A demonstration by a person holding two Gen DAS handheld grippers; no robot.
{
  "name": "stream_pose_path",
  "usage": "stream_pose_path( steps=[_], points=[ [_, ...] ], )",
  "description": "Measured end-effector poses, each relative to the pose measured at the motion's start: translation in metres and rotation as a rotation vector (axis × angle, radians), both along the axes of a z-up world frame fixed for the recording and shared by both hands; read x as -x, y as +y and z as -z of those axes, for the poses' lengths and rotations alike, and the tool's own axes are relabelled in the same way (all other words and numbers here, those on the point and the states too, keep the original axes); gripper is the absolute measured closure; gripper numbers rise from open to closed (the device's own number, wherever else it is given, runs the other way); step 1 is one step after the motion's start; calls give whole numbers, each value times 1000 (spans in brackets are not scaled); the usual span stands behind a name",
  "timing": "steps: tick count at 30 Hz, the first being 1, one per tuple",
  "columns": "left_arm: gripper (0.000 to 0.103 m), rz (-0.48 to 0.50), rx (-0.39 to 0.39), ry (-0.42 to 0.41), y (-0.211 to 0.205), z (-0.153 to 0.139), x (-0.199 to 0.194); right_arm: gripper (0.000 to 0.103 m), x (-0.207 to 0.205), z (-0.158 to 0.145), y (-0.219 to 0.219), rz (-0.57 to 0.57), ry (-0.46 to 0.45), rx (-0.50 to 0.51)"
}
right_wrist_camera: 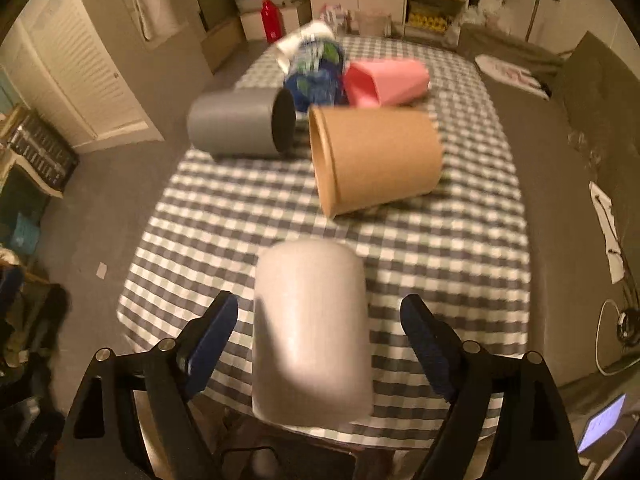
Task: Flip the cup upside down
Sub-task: 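Carry the white cup with the right tool toward the left tool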
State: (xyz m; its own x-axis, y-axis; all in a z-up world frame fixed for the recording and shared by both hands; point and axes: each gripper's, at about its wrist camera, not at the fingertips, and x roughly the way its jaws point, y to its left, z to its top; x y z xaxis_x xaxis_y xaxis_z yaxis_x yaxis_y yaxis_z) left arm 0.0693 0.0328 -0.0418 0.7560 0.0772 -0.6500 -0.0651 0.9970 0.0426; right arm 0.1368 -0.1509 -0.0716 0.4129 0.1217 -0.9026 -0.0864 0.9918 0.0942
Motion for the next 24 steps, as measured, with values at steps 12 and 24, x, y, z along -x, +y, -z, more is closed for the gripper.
stream_pose_path(
  steps=[12,24],
  points=[
    [0,96,7,76,-70,-7,6,14,48,-44,-71,68,-194,68],
    [0,151,15,219,-129,0,-23,14,66,-32,-135,134,-172,106]
  ],
)
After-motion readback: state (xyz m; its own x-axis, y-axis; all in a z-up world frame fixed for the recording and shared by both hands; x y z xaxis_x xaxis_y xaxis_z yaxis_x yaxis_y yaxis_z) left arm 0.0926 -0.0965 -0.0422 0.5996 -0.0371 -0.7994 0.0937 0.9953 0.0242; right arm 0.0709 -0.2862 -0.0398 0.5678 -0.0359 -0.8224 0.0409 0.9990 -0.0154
